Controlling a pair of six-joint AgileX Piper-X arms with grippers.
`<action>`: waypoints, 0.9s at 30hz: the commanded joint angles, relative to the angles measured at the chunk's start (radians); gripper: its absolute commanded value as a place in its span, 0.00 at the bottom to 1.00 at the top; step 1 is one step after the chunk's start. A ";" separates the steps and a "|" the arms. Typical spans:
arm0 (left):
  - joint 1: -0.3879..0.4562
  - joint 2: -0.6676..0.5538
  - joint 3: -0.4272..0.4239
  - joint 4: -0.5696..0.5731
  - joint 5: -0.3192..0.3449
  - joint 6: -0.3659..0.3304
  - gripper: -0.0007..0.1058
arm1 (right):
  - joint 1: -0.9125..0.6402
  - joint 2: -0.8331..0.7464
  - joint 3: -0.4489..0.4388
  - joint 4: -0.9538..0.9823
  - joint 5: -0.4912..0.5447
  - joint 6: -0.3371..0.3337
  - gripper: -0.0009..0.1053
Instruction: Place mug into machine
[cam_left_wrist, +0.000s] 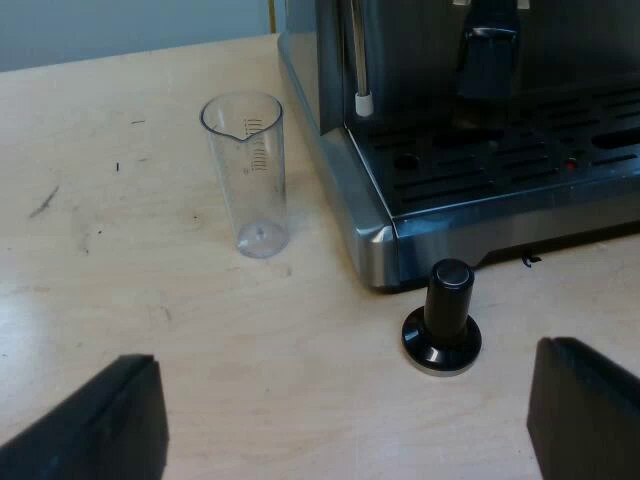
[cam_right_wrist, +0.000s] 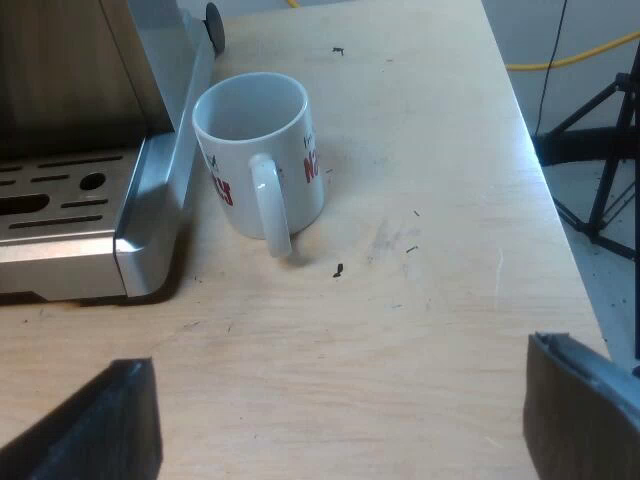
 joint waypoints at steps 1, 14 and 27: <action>-0.004 -0.139 -0.009 0.000 -0.009 -0.015 0.80 | -0.004 -0.039 -0.003 -0.001 0.005 -0.001 0.89; -0.004 -0.139 -0.009 0.000 -0.009 -0.015 0.80 | -0.004 -0.039 -0.003 -0.001 0.005 -0.001 0.64; -0.004 -0.123 -0.009 0.002 0.070 -0.023 0.80 | -0.004 -0.039 -0.003 -0.001 0.005 -0.001 0.64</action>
